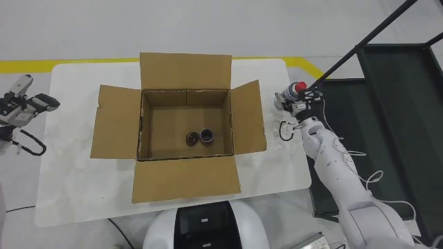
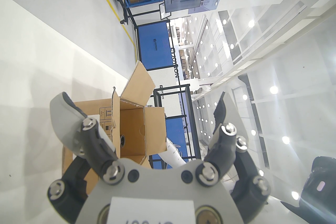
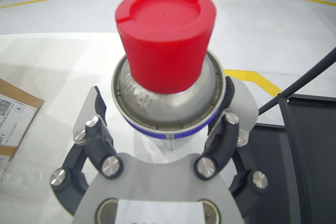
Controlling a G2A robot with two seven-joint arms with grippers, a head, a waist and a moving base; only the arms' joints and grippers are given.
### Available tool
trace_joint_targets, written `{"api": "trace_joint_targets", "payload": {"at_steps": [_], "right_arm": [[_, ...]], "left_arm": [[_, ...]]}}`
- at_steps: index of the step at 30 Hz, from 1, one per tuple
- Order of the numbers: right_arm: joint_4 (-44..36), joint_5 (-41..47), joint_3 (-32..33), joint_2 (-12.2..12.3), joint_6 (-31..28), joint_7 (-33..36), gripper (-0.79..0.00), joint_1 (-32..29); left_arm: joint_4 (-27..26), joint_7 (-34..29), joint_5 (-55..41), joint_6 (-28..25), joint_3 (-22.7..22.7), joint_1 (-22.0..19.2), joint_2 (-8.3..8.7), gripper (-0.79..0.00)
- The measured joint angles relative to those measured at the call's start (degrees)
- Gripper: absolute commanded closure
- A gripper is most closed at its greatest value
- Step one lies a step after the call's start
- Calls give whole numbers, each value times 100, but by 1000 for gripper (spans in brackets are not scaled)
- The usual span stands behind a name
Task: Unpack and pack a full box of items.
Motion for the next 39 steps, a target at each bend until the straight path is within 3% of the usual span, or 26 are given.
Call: {"api": "trace_joint_targets", "payload": {"at_steps": [10, 17, 24, 29, 35, 39], "right_arm": [[-63, 24, 29, 14, -292, -334, 0, -12], [-1698, 76, 674, 256, -673, -294, 0, -719], [-4447, 1017, 1462, 423, -1128, 1206, 0, -1645], [-5828, 2036, 1457, 476, -1683, 2490, 0, -1911], [-6440, 3274, 967, 512, -1894, 4044, 0, -1746], [-6426, 4264, 333, 532, -1466, 5497, 0, -1469]], "left_arm": [[0, 0, 0, 0, 0, 0, 0, -785], [0, 0, 0, 0, 0, 0, 0, -785], [0, 0, 0, 0, 0, 0, 0, -785], [0, 0, 0, 0, 0, 0, 0, -785], [0, 0, 0, 0, 0, 0, 0, -785], [0, 0, 0, 0, 0, 0, 0, -785]]}}
